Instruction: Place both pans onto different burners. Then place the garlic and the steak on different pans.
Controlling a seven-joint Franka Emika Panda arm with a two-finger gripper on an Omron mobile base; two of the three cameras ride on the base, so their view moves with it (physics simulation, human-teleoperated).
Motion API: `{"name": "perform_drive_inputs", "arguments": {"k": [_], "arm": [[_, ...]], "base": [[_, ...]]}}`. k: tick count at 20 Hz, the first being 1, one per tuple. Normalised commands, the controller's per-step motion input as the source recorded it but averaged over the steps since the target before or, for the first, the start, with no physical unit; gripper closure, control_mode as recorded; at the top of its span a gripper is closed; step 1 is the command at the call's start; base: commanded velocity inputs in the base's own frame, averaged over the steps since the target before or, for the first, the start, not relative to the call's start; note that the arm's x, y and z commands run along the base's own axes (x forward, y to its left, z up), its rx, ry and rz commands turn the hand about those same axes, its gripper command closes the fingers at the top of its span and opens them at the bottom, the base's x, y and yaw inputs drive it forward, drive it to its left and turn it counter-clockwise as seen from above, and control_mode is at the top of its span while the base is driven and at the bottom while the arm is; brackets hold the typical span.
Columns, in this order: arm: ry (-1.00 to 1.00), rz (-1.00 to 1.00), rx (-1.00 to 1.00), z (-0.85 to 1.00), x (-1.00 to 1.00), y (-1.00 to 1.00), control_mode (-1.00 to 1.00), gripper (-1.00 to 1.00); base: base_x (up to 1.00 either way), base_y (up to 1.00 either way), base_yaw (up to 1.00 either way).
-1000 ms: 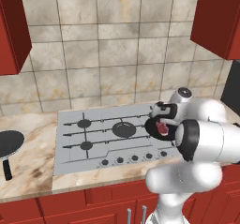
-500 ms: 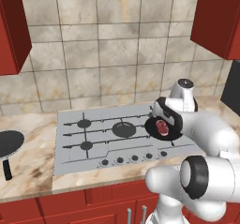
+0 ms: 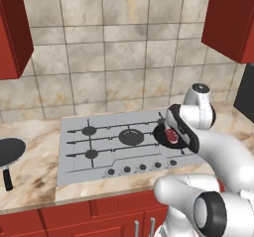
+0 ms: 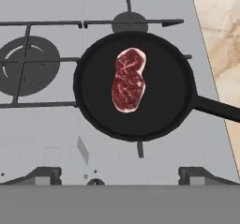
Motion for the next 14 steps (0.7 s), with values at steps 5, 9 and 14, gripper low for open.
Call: {"name": "perform_drive_inputs", "arguments": {"k": [5, 9, 14], "arm": [[0.00, 0.04, 0.00, 0.00, -0.14, 0.00, 1.00, -1.00], [0.00, 0.00, 0.00, 0.00, 0.00, 0.00, 1.00, -1.00], [0.00, 0.00, 0.00, 0.00, 0.00, 0.00, 1.00, -1.00]], "base": [[-0.06, 0.00, 0.00], [-0.68, -0.06, 0.00], [-0.71, 0.25, 0.02]]}}
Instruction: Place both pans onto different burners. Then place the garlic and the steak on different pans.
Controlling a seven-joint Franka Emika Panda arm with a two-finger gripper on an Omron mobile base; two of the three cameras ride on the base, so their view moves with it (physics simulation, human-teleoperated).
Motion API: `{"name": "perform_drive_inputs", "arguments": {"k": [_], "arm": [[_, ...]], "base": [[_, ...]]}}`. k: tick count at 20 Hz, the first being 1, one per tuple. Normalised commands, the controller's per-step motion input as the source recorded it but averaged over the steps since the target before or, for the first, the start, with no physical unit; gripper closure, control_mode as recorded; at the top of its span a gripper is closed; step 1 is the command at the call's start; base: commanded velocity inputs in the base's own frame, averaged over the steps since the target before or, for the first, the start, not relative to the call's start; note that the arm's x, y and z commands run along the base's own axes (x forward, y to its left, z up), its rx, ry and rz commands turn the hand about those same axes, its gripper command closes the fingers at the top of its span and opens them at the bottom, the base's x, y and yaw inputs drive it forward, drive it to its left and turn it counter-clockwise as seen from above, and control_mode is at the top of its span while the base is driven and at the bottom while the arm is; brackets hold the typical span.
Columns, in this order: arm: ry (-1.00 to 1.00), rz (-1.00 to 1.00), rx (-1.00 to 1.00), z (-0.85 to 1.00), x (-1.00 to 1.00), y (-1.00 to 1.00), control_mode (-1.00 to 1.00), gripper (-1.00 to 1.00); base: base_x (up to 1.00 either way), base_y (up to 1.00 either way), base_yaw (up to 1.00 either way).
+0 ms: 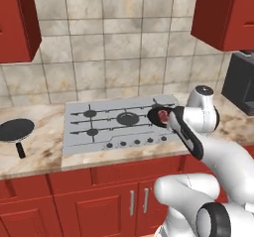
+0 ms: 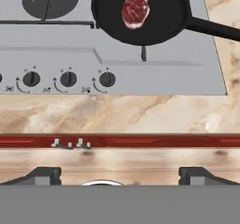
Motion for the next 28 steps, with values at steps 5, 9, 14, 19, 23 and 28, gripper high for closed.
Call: {"name": "perform_drive_inputs", "arguments": {"k": [5, 9, 14, 19, 23, 28], "arm": [[0.00, 0.00, 0.00, 0.00, 0.00, 0.00, 1.00, -1.00], [0.00, 0.00, 0.00, 0.00, 0.00, 0.00, 1.00, -1.00], [0.00, 0.00, 0.00, 0.00, 0.00, 0.00, 1.00, -1.00], [0.00, 0.00, 0.00, 0.00, 0.00, 0.00, 1.00, -1.00], [0.00, 0.00, 0.00, 0.00, 0.00, 0.00, 1.00, -1.00], [0.00, 0.00, 0.00, 0.00, 0.00, 0.00, 1.00, -1.00]], "base": [[-0.03, 0.89, 0.09], [0.05, 0.90, 0.08], [0.15, 0.64, 0.09], [0.52, 0.11, 0.02], [0.60, -0.12, 0.00], [0.38, -0.06, -0.04]]}}
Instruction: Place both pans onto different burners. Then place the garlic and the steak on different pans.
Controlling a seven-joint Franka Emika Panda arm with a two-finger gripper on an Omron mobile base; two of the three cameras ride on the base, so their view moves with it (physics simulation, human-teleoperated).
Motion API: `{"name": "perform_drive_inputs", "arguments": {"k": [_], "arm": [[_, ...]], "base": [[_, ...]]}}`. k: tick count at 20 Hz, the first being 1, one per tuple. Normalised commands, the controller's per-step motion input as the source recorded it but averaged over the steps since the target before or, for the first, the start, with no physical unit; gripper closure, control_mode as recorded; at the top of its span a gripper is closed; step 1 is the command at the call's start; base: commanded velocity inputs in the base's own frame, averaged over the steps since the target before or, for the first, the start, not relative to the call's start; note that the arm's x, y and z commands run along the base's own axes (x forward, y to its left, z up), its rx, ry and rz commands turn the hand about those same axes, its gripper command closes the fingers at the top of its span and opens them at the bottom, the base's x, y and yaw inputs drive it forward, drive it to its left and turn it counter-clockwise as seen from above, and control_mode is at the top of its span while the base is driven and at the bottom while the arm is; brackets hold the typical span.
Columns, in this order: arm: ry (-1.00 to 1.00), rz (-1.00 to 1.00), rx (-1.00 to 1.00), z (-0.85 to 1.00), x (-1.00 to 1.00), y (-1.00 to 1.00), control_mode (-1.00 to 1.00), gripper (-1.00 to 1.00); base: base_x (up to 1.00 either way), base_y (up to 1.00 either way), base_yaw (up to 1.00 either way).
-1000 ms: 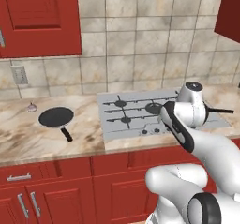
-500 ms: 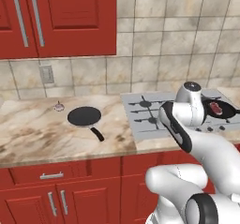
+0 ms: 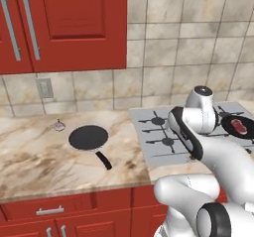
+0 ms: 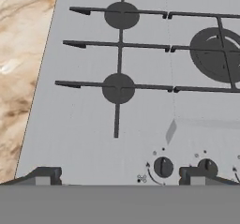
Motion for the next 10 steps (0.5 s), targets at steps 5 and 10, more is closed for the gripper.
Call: {"name": "perform_drive_inputs", "arguments": {"k": [5, 10], "arm": [[0.00, 0.00, 0.00, 0.00, 0.00, 0.00, 1.00, -1.00], [0.00, 0.00, 0.00, 0.00, 0.00, 0.00, 1.00, -1.00]], "base": [[0.07, 0.19, -0.04], [0.15, 0.47, -0.02]]}}
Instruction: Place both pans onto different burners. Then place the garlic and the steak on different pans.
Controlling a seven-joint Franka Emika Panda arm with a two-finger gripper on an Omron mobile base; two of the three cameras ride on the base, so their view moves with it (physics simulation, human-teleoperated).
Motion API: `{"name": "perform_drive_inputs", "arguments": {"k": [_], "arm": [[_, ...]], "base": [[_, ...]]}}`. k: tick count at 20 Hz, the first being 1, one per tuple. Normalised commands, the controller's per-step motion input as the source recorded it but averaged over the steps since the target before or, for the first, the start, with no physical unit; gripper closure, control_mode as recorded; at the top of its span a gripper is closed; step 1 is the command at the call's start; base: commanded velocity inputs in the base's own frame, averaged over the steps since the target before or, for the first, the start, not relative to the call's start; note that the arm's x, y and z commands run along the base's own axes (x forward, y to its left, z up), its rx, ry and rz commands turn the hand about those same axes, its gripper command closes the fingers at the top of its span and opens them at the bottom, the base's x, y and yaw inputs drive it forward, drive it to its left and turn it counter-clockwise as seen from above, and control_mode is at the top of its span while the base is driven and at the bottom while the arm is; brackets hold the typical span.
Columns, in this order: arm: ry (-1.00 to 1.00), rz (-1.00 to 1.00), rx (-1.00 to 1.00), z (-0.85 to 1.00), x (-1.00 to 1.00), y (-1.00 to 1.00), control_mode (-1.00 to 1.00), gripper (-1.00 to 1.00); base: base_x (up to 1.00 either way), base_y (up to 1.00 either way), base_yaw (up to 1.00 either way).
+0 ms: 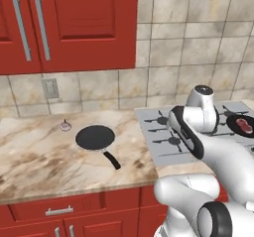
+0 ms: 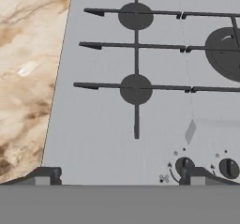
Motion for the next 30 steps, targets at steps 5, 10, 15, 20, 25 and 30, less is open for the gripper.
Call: {"name": "perform_drive_inputs", "arguments": {"k": [5, 10, 15, 20, 25, 30], "arm": [[0.00, 0.00, 0.00, 0.00, 0.00, 0.00, 1.00, -1.00], [0.00, 0.00, 0.00, 0.00, 0.00, 0.00, 1.00, -1.00], [0.00, 0.00, 0.00, 0.00, 0.00, 0.00, 1.00, -1.00], [0.00, 0.00, 0.00, 0.00, 0.00, 0.00, 1.00, -1.00], [0.00, 0.00, 0.00, 0.00, 0.00, 0.00, 1.00, -1.00], [0.00, 0.00, 0.00, 0.00, 0.00, 0.00, 1.00, -1.00]], "base": [[0.25, 0.33, 0.00], [0.39, 0.00, 0.00], [0.26, 0.00, 0.00], [0.17, 0.00, 0.00], [0.27, 0.00, 0.00], [0.48, 0.03, -0.01]]}}
